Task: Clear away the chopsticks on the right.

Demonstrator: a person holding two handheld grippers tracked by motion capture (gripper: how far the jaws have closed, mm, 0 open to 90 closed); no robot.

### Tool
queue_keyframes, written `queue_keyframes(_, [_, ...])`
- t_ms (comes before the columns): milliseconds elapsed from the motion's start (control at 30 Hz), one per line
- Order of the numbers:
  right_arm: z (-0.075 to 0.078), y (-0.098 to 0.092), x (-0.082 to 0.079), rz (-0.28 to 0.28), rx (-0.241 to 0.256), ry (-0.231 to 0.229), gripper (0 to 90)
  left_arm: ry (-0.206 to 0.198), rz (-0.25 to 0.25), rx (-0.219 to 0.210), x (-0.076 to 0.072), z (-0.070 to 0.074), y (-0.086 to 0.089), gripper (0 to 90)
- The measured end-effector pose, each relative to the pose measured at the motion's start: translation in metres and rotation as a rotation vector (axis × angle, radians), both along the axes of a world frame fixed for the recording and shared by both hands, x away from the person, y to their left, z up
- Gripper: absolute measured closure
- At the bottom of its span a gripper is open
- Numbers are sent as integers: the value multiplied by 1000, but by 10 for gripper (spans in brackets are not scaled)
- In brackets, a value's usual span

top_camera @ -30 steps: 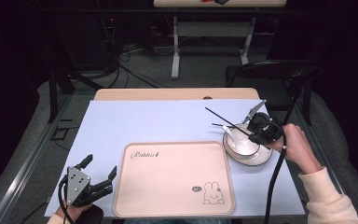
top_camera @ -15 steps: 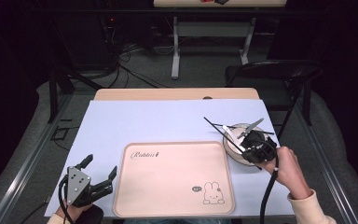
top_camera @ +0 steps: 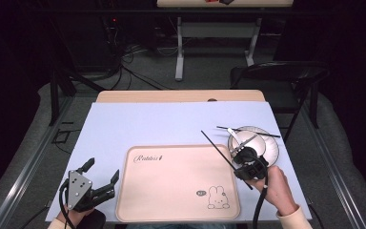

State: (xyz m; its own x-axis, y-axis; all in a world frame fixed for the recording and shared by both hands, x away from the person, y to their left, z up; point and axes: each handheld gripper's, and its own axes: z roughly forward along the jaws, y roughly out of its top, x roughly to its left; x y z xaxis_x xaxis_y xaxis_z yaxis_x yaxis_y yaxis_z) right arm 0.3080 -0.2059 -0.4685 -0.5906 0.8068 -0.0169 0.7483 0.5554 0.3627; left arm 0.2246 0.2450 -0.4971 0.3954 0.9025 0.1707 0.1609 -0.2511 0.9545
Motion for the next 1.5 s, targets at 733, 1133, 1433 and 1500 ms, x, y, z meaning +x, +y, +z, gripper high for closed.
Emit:
queue_keyframes(733, [-58,42,-3,10,-3,74,850,-3,-3,4,0,0,0,153])
queue_keyframes(1133, [-58,42,-7,28,-36,58,741,-6,-2,3,-1,0,0,153])
queue_keyframes(1433, [-30,26,-13,125,9,-46,144,-6,1,2,-1,0,0,153])
queue_keyframes(1500, [-22,20,-15,142,21,-82,79,-8,4,-3,-1,0,1,153])
